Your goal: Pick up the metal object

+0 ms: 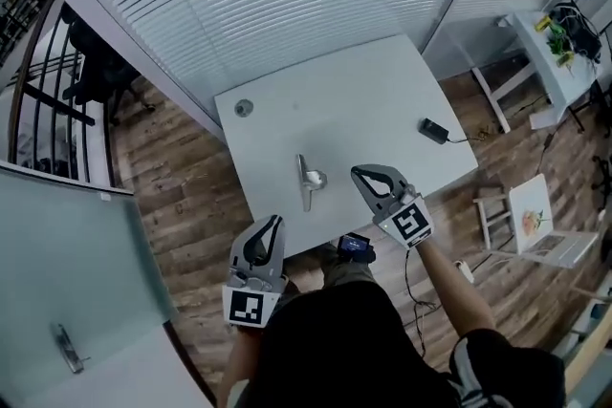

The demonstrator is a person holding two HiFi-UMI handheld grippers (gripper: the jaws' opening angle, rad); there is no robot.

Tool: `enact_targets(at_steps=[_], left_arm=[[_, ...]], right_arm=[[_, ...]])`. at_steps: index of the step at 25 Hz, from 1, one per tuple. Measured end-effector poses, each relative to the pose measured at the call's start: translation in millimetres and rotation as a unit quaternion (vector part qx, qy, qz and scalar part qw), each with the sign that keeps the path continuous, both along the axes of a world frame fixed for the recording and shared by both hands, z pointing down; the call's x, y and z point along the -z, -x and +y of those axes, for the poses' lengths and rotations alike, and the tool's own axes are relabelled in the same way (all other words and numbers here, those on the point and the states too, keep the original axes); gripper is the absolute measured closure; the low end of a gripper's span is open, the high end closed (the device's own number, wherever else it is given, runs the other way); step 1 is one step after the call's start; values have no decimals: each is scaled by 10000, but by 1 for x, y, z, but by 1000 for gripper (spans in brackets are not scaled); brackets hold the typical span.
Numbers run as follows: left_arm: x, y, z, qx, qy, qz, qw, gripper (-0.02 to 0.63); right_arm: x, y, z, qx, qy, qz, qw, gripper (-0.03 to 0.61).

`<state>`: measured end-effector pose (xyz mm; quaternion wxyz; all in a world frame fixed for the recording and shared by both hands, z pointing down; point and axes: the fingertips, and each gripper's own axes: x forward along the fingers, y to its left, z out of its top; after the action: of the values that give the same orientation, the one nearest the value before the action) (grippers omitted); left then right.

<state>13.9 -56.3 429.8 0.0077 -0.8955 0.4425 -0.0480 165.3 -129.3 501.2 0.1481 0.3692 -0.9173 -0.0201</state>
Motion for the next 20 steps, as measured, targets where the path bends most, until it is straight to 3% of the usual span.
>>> enact_targets(at_steps=[12,18,20], left_arm=[[-24,14,-8,448,313,-124,9984,583],[-29,10,-2,517,365,-178,9978,582],[-31,10,1,522,387,-253,9976,581]], right_arm=[[-102,20,-15,910,401,683,9927,578],[-139,27,-9,1506,555,1176,9800,577],[-153,28,-7,1691,648,1364,9740,527]])
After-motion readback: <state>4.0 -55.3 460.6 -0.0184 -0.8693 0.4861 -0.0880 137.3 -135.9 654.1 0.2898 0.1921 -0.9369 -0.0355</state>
